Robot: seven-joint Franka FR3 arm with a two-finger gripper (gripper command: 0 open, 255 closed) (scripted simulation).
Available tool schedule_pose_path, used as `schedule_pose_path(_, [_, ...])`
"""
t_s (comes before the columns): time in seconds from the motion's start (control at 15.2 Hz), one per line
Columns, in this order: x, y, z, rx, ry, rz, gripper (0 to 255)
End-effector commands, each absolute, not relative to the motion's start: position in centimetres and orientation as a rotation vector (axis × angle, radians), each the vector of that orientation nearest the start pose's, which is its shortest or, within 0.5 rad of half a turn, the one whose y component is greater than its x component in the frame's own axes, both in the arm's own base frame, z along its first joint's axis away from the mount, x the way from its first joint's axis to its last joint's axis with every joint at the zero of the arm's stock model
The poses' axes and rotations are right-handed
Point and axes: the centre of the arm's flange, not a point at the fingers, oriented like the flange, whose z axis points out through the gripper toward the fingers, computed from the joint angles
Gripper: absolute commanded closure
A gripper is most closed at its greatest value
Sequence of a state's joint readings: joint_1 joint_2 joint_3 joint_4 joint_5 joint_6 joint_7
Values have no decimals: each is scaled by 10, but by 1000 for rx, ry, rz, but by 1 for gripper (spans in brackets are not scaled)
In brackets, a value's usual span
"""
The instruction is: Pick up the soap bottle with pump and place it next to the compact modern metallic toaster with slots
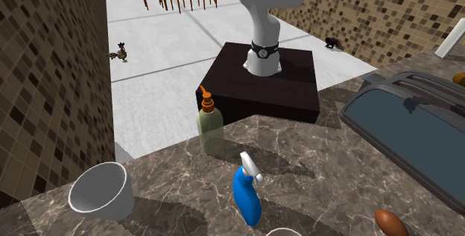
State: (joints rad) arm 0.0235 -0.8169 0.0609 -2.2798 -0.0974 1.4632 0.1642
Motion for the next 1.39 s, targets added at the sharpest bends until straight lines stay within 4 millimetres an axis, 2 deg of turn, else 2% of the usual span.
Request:
schedule_pose_path(0.0, [286,20,626,-3277,180,-26,0])
schedule_pose_path(1.32, [407,-67,409,-3242,158,-67,0])
